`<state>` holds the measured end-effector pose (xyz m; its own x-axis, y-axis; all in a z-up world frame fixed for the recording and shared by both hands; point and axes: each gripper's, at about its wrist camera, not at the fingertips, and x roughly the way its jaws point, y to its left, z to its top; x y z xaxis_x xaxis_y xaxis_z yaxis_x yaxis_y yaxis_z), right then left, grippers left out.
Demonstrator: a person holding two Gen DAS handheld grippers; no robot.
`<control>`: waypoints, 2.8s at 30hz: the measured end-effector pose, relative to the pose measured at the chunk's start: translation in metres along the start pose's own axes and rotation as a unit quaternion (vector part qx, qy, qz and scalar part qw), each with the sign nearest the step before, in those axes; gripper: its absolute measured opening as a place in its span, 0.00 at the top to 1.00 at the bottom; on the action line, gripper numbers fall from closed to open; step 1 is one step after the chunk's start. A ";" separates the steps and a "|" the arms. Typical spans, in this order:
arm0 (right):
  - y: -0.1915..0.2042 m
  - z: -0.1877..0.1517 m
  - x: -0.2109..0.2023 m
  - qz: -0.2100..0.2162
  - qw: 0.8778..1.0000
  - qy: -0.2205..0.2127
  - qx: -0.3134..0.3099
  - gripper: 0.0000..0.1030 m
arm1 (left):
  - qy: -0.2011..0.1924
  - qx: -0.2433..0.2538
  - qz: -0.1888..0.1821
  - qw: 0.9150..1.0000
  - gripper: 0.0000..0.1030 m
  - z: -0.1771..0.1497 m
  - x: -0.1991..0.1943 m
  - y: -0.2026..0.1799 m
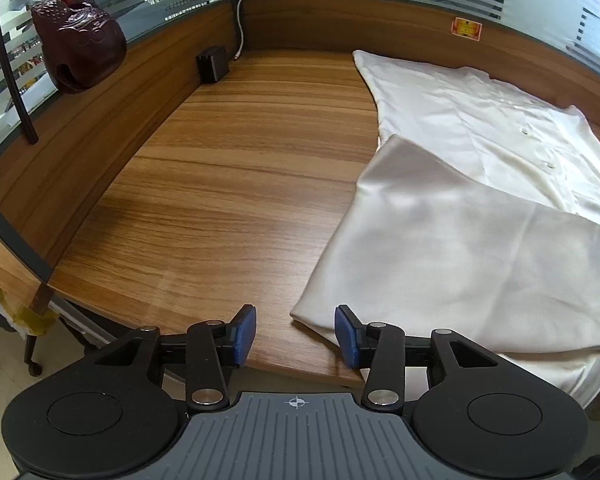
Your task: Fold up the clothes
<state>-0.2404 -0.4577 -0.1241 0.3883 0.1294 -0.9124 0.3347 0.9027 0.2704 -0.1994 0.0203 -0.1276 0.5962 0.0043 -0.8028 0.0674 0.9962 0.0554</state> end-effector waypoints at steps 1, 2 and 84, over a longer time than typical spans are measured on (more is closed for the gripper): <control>-0.004 0.001 -0.001 -0.007 1.000 -0.002 0.000 0.98 | 0.001 0.001 -0.003 1.000 0.54 0.000 0.000 -0.001; -0.008 0.002 -0.002 -0.013 1.000 -0.004 0.001 0.98 | 0.001 0.001 -0.006 1.000 0.54 0.000 0.000 -0.002; 0.029 -0.190 -0.014 -0.105 0.815 -0.136 -0.553 0.19 | -0.237 0.565 -0.092 0.785 0.91 -0.083 -0.023 -0.097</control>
<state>-0.3993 -0.3550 -0.1615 0.6490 -0.0348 -0.7600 -0.5019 0.7312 -0.4620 -0.2865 -0.0691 -0.1636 0.7054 -0.4313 -0.5624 0.6944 0.2613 0.6705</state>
